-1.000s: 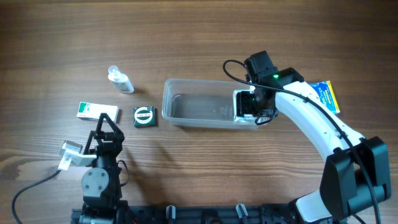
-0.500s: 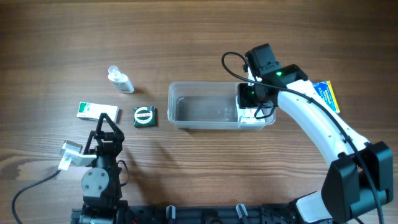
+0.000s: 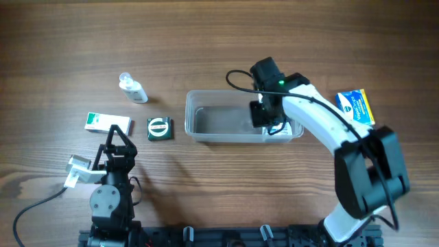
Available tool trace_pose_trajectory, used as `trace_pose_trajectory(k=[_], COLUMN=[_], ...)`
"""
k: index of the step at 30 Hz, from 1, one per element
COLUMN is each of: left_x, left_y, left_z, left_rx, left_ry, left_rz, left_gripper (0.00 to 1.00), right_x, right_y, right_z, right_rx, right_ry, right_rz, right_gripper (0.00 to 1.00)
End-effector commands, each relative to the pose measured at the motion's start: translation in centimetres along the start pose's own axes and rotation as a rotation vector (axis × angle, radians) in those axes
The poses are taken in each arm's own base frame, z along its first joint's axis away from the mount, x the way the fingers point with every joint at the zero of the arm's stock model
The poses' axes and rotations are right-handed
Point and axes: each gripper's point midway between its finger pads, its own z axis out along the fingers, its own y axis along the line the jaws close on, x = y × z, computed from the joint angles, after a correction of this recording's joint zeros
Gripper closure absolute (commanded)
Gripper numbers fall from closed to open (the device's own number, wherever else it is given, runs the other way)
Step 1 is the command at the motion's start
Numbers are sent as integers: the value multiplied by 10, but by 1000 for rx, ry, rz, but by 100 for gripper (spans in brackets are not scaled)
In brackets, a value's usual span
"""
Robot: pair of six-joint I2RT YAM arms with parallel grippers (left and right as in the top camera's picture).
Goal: Pack container
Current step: 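Carry the white box left and lower it into the container's right end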
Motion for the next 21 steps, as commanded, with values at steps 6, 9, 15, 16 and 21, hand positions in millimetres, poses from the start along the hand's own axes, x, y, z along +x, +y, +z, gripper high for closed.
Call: trace_pose_trajectory(k=[6,9,15,16,21], left_x=[-3,-3,-3,-3,-3], left_y=[2,2,2,3,2], left_z=[0,0,0,0,0], left_rx=[-8,-8,-8,-8,-8], left_ry=[-20,-20,-20,-19,-20], left_rz=[-11,-11,-11,-11,-11], left_gripper=[0,0,0,0,0], right_x=[-15,-19,-40,-42,-42], right_y=[-31,-22,-16,-16,-26], right_z=[-6,-13,-63,-72,-82], right_rx=[160,116,77,70,75], right_ry=[-55,-66,-196,-221,-250], right_rz=[-16,-52,-23,-2,46], right_gripper=[95,87,96,96,96])
